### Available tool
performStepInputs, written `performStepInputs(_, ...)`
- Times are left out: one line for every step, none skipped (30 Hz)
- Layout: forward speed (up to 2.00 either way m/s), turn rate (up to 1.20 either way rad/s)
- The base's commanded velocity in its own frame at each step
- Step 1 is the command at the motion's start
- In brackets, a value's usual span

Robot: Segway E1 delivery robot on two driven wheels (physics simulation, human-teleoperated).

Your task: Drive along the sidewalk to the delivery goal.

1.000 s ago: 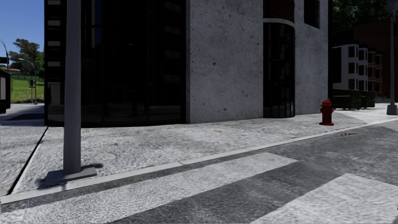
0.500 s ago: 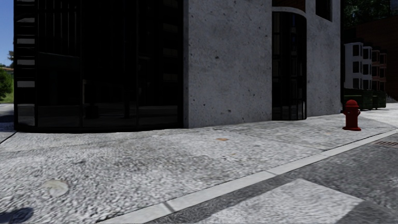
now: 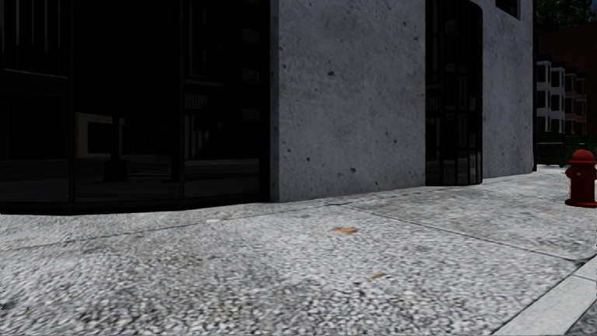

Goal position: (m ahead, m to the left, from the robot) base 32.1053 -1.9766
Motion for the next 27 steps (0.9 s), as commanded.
performStepInputs(2.0,0.0)
performStepInputs(2.0,0.0)
performStepInputs(2.0,0.0)
performStepInputs(2.0,0.0)
performStepInputs(2.0,0.0)
performStepInputs(2.0,0.0)
performStepInputs(2.0,0.0)
performStepInputs(2.0,0.0)
performStepInputs(2.0,0.0)
performStepInputs(2.0,0.0)
performStepInputs(2.0,0.0)
performStepInputs(2.0,0.0)
performStepInputs(2.0,0.0)
performStepInputs(2.0,0.0)
performStepInputs(2.0,0.0)
performStepInputs(2.0,0.0)
performStepInputs(2.0,-0.02)
performStepInputs(2.0,-0.02)
performStepInputs(2.0,-0.09)
performStepInputs(2.0,-0.15)
performStepInputs(2.0,-0.24)
performStepInputs(2.0,-0.36)
performStepInputs(2.0,-0.36)
performStepInputs(2.0,-0.44)
performStepInputs(2.0,-0.51)
performStepInputs(2.0,-0.59)
performStepInputs(2.0,-0.66)
